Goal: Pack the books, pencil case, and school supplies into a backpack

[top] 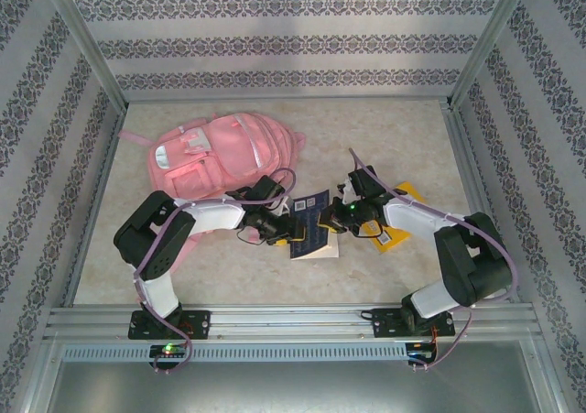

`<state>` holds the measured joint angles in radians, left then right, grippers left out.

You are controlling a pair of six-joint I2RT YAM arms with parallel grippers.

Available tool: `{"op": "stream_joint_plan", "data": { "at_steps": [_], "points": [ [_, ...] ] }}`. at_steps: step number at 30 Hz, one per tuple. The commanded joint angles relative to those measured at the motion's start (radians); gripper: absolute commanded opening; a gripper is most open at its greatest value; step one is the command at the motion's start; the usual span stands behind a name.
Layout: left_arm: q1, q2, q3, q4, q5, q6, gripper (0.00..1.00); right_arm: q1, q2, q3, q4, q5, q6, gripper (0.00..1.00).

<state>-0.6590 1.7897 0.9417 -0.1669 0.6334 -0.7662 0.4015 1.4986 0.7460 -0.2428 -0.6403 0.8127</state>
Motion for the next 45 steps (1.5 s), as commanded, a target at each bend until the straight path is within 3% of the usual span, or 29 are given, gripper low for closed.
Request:
{"op": "stream_joint_plan", "data": {
  "at_steps": [1, 6, 10, 19, 30, 32, 34, 36, 38, 45],
  "points": [
    [0.016, -0.039, -0.023, 0.009, 0.012, -0.014, 0.54, -0.004, -0.045, 0.009, -0.024, 0.004, -0.012, 0.00],
    [0.095, -0.136, -0.049, 0.002, 0.033, -0.061, 0.59, -0.031, -0.119, 0.028, -0.029, -0.045, 0.000, 0.00],
    [0.166, -0.193, -0.060, 0.088, 0.141, -0.126, 0.65, -0.040, -0.163, 0.054, 0.027, -0.152, 0.051, 0.00],
    [0.203, -0.219, 0.007, 0.208, 0.319, -0.199, 0.65, -0.047, -0.214, 0.132, 0.132, -0.269, 0.148, 0.00],
    [0.212, -0.246, -0.098, 0.788, 0.407, -0.553, 0.47, -0.069, -0.202, 0.151, 0.198, -0.316, 0.219, 0.00],
    [0.212, -0.242, -0.109, 0.864, 0.408, -0.601, 0.40, -0.070, -0.201, 0.159, 0.196, -0.318, 0.219, 0.00],
    [0.213, -0.241, -0.112, 0.916, 0.410, -0.634, 0.26, -0.072, -0.197, 0.173, 0.184, -0.319, 0.210, 0.00],
    [0.213, -0.240, -0.109, 0.937, 0.407, -0.646, 0.10, -0.076, -0.202, 0.197, 0.119, -0.275, 0.179, 0.15],
    [0.213, -0.250, -0.099, 0.930, 0.385, -0.639, 0.00, -0.087, -0.227, 0.223, 0.004, -0.160, 0.137, 0.27],
    [0.210, -0.306, 0.015, 0.809, 0.153, -0.579, 0.00, -0.091, -0.383, 0.175, 0.034, 0.141, 0.292, 0.63]
  ]
}}
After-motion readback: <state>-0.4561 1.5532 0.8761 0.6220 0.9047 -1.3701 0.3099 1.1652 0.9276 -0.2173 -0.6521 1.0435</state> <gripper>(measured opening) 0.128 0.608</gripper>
